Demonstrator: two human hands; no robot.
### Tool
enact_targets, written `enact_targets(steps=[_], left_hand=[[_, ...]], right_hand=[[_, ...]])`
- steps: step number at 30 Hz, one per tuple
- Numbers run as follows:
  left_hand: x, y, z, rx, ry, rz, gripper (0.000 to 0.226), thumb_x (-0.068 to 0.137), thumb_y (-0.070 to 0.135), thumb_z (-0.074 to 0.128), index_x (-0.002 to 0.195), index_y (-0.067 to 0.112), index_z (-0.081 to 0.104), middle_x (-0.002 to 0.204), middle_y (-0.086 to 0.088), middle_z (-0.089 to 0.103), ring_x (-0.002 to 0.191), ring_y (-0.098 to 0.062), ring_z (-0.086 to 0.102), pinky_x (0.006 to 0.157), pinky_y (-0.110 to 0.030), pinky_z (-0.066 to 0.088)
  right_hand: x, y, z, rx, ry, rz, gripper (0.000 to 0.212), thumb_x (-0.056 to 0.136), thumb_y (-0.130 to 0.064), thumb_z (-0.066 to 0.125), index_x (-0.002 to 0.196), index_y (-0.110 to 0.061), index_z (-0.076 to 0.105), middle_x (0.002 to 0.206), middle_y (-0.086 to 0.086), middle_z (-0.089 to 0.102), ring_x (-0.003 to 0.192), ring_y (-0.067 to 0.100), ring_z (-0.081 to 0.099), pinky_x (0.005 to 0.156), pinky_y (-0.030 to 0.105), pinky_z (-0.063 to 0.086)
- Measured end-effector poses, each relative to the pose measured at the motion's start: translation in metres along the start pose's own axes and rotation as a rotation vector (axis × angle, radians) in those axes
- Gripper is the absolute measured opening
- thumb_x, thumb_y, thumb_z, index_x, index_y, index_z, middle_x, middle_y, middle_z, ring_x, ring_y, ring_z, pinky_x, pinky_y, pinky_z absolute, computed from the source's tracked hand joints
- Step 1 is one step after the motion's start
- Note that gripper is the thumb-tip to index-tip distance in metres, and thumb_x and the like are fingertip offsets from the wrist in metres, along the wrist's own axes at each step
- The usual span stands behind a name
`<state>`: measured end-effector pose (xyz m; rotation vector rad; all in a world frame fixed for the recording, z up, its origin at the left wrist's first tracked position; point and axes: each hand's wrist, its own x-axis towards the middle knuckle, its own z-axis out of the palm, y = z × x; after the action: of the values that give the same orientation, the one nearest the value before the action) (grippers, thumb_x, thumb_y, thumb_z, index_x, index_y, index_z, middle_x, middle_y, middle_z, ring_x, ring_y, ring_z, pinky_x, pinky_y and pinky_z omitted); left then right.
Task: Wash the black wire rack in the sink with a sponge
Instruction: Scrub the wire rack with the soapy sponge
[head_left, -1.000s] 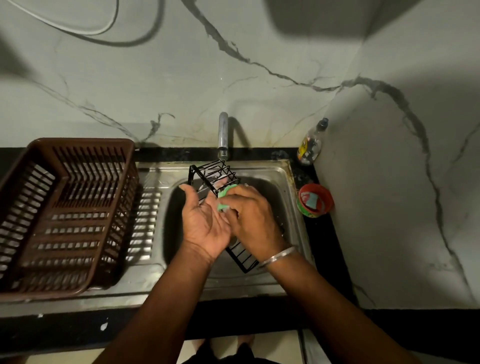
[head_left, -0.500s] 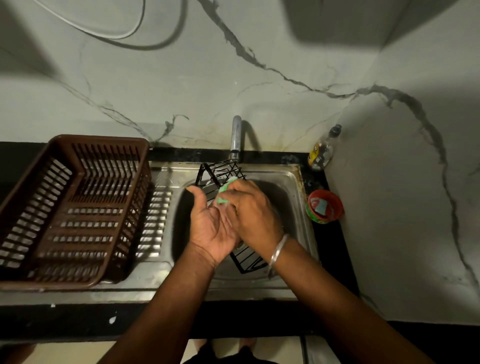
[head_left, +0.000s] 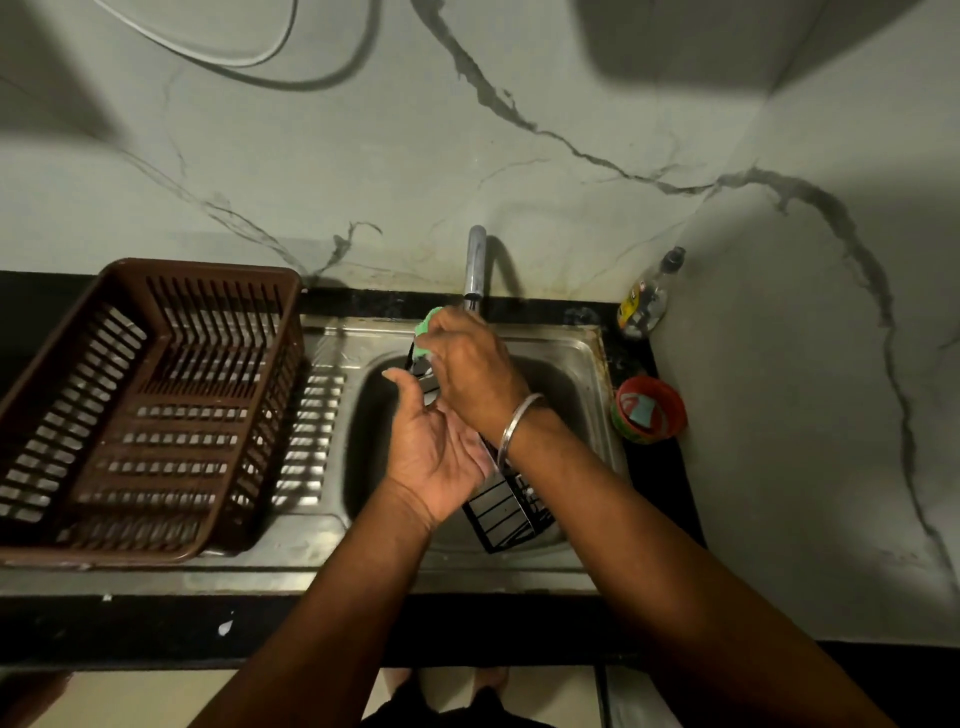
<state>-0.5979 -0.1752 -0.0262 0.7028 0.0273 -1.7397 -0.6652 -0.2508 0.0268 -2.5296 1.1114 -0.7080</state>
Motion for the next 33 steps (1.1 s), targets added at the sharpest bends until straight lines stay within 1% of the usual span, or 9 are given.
enact_targets(steps=[3, 6, 10, 12, 16, 21, 25, 29, 33], left_hand=[[0.001, 0.012, -0.006, -0.013, -0.045, 0.032, 0.111, 0.084, 0.091, 0.052, 0.163, 0.013, 0.044, 0.156, -0.015, 0.055, 0.14, -0.029, 0.057, 0.124, -0.042, 0.039], [0.003, 0.015, -0.012, -0.014, -0.009, 0.073, 0.117, 0.084, 0.09, 0.053, 0.168, 0.011, 0.031, 0.137, -0.014, 0.062, 0.122, -0.025, 0.064, 0.113, -0.036, 0.044], [0.005, 0.017, -0.008, -0.019, -0.063, 0.074, 0.121, 0.079, 0.087, 0.062, 0.168, 0.011, 0.031, 0.15, -0.016, 0.055, 0.135, -0.028, 0.057, 0.113, -0.036, 0.048], [0.005, 0.022, -0.008, -0.027, -0.056, 0.096, 0.115, 0.081, 0.088, 0.055, 0.165, 0.011, 0.036, 0.146, -0.026, 0.059, 0.126, -0.035, 0.063, 0.099, -0.041, 0.056], [0.001, 0.02, -0.005, -0.046, 0.002, 0.065, 0.1, 0.089, 0.087, 0.044, 0.161, 0.018, 0.041, 0.158, -0.032, 0.047, 0.152, -0.043, 0.041, 0.118, -0.051, 0.033], [0.004, 0.022, 0.002, -0.032, 0.033, 0.081, 0.066, 0.1, 0.065, 0.05, 0.13, 0.01, 0.071, 0.162, -0.029, 0.043, 0.152, -0.041, 0.039, 0.118, -0.051, 0.043], [0.01, 0.025, -0.003, -0.025, 0.022, 0.096, 0.039, 0.104, 0.04, 0.051, 0.136, 0.019, 0.059, 0.149, -0.03, 0.058, 0.135, -0.055, 0.056, 0.103, -0.066, 0.052], [0.014, 0.022, -0.001, 0.012, 0.096, 0.088, 0.058, 0.103, 0.026, 0.052, 0.16, 0.017, 0.045, 0.147, -0.026, 0.062, 0.13, -0.045, 0.062, 0.102, -0.053, 0.052], [0.012, 0.027, -0.002, -0.042, 0.03, 0.082, 0.045, 0.102, 0.028, 0.052, 0.146, 0.019, 0.054, 0.149, -0.022, 0.062, 0.123, -0.055, 0.064, 0.096, -0.067, 0.054]], right_hand=[[-0.034, -0.007, -0.015, -0.008, -0.044, -0.12, 0.008, 0.083, -0.005, 0.074, 0.09, -0.006, 0.079, 0.097, 0.008, 0.063, 0.096, 0.027, 0.059, 0.079, 0.041, 0.058], [-0.061, -0.006, -0.019, -0.002, -0.096, -0.074, 0.014, 0.082, -0.006, 0.081, 0.095, -0.011, 0.08, 0.101, 0.003, 0.063, 0.1, 0.021, 0.058, 0.081, 0.035, 0.059], [-0.055, -0.005, -0.008, 0.032, -0.022, -0.027, 0.016, 0.084, -0.003, 0.077, 0.1, -0.008, 0.079, 0.102, 0.003, 0.063, 0.097, 0.02, 0.055, 0.083, 0.038, 0.055], [-0.07, 0.001, -0.015, 0.035, -0.059, -0.077, 0.019, 0.083, 0.002, 0.075, 0.098, -0.009, 0.079, 0.103, 0.004, 0.065, 0.099, 0.023, 0.057, 0.088, 0.038, 0.053], [-0.089, 0.002, -0.026, 0.029, -0.1, -0.075, 0.025, 0.08, 0.004, 0.078, 0.098, -0.013, 0.081, 0.104, 0.002, 0.067, 0.101, 0.02, 0.06, 0.087, 0.034, 0.056], [-0.076, 0.004, -0.017, 0.026, -0.067, -0.089, 0.024, 0.081, 0.004, 0.075, 0.099, -0.012, 0.078, 0.106, 0.003, 0.066, 0.102, 0.023, 0.058, 0.09, 0.038, 0.056], [-0.103, 0.014, -0.032, -0.006, -0.134, -0.12, 0.038, 0.075, 0.011, 0.074, 0.1, -0.017, 0.081, 0.101, -0.002, 0.067, 0.095, 0.017, 0.056, 0.085, 0.025, 0.047], [-0.085, 0.004, -0.014, -0.015, -0.08, -0.048, 0.032, 0.083, 0.006, 0.068, 0.109, -0.011, 0.077, 0.107, 0.004, 0.063, 0.101, 0.024, 0.055, 0.091, 0.038, 0.052], [-0.107, 0.018, -0.031, 0.036, -0.131, -0.135, 0.034, 0.08, 0.009, 0.066, 0.102, -0.013, 0.078, 0.103, 0.002, 0.065, 0.1, 0.024, 0.058, 0.088, 0.039, 0.055]])
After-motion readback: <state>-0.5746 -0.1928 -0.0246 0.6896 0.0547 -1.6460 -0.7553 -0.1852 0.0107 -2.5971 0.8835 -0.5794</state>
